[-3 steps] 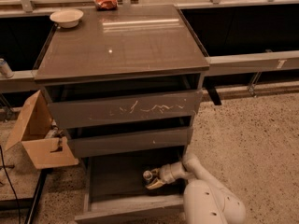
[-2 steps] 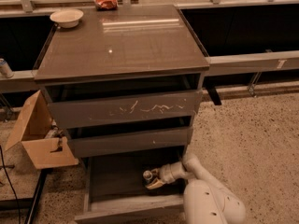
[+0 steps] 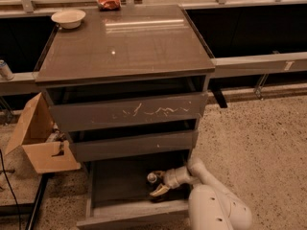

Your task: Place redbull can into bottom drawer

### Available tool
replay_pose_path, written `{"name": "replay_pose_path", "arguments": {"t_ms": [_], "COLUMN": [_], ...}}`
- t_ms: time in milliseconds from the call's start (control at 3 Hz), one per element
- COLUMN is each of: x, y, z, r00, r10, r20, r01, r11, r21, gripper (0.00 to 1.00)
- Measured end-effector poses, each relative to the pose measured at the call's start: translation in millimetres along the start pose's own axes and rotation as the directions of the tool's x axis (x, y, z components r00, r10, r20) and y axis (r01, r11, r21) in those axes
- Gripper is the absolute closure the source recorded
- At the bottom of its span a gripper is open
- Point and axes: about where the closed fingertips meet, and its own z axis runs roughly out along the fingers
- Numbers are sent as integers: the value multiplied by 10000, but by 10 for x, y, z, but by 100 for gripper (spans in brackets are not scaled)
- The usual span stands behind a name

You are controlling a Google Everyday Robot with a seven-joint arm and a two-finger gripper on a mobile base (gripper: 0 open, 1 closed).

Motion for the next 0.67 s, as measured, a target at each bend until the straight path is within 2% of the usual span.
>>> {"name": "replay_pose_path", "arguments": {"t_ms": [333,667], "x": [0,0], "y": [5,5], "z": [9,9], "r00": [10000,10000], "r10": [5,5], "r20": [5,5], "r01": [-5,-5], "r11": [10000,10000], "r21": [-13,-13], "gripper": [0,0]}}
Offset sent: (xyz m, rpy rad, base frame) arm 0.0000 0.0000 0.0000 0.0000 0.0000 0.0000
